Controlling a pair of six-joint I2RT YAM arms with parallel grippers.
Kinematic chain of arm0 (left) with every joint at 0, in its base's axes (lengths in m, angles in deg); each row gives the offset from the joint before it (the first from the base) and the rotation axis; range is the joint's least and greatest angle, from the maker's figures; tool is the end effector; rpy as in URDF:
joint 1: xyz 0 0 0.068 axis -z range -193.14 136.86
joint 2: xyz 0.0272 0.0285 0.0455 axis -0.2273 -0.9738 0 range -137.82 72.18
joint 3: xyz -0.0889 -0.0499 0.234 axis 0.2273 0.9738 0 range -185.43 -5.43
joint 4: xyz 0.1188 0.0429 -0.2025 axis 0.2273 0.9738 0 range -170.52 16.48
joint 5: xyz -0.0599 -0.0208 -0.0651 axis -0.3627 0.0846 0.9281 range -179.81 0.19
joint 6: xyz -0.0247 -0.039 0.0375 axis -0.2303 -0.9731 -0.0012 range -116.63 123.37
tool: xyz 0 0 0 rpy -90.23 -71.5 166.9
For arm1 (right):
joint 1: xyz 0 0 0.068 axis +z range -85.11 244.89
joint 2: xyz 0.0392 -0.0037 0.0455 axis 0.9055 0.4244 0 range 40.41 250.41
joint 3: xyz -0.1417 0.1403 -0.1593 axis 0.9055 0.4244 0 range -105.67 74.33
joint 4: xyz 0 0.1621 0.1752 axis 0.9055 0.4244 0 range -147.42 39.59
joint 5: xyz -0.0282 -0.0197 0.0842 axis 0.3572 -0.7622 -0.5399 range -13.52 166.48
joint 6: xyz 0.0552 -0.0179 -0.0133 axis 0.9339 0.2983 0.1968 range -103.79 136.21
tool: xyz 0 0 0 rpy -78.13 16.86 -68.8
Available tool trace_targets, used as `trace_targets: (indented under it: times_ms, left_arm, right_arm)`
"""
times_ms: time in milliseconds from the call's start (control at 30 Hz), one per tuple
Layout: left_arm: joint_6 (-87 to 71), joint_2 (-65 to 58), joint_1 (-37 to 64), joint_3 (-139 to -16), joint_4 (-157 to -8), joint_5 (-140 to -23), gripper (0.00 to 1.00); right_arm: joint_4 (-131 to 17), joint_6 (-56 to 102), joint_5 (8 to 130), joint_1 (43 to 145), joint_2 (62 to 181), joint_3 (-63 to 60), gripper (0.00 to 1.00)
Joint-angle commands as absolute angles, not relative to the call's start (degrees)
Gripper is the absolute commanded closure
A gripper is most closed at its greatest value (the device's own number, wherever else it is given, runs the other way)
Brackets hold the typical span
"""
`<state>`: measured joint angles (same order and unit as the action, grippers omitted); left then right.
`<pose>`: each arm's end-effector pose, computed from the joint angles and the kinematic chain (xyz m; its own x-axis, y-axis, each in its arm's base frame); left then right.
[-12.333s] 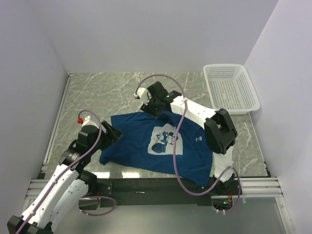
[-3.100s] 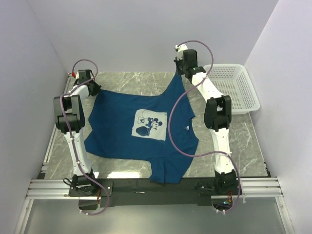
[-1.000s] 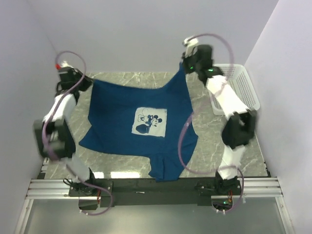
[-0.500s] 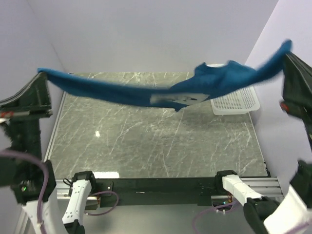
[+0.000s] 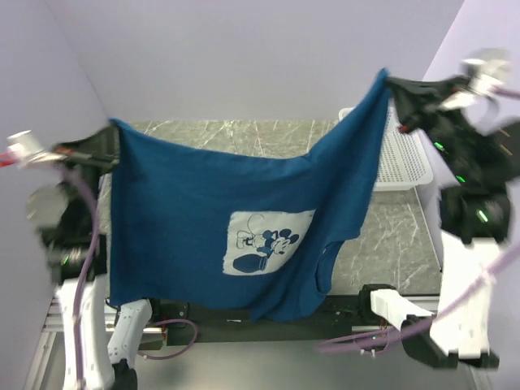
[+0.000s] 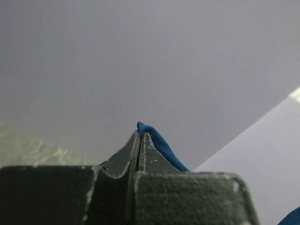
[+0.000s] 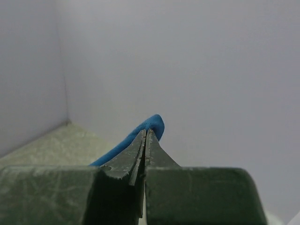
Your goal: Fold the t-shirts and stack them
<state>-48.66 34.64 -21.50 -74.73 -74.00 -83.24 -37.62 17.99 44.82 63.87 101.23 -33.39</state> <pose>0.0869 0.0078 0.4804 0.2927 -0.7485 -0.5950 0.3065 0.6629 -0.6831 0.1064 0.0210 0.5808 0.4412 0.0186 -0.8972 -0.4659 0.8592 -0.2113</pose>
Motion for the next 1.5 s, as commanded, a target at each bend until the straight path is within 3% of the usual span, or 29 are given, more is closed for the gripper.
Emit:
trace_targets:
  times_ms: [0,133,200,300,500,700,900,1100,1467]
  left_arm:
    - [-51.12,29.21,-21.31,-62.88,-79.80,-82.42,0.99]
    - [-50.34,20.79,-21.31,-54.22,-88.76,-86.80,0.99]
    - [-49.55,11.57,-21.31,-53.77,-91.84,-88.31,0.99]
    - [-48.05,-4.59,-21.31,-58.05,-94.05,-89.37,1.00]
    - [-44.71,-34.05,-21.31,-75.61,-89.85,-91.29,1.00]
    - [-42.34,-51.90,-21.57,-95.13,-78.78,-91.74,1.00]
    - [-42.34,-58.68,-21.93,-103.33,-76.83,-90.34,1.00]
    - [-41.72,-58.95,-22.80,-103.08,-79.37,-87.35,1.00]
    - [-39.70,-56.84,-24.74,-100.36,-82.80,-80.32,1.00]
  right_arm:
    - [-43.42,17.43,44.14,63.48,104.65,-23.79,1.00]
    - [-51.60,14.04,43.34,66.80,110.88,-9.38,1.00]
    - [-55.64,12.35,44.31,68.31,114.83,-6.98,1.00]
    - [-56.89,9.00,46.06,71.74,130.43,-7.75,0.99]
    - [-47.23,5.31,53.52,76.22,159.62,-29.70,0.96]
    - [-39.84,5.57,63.98,77.81,175.21,-50.81,0.96]
    - [-42.12,5.57,66.90,77.72,177.52,-52.59,0.96]
    - [-41.51,7.24,63.66,77.46,176.21,-51.97,0.96]
    - [-47.12,8.38,50.21,77.19,158.55,-32.04,0.96]
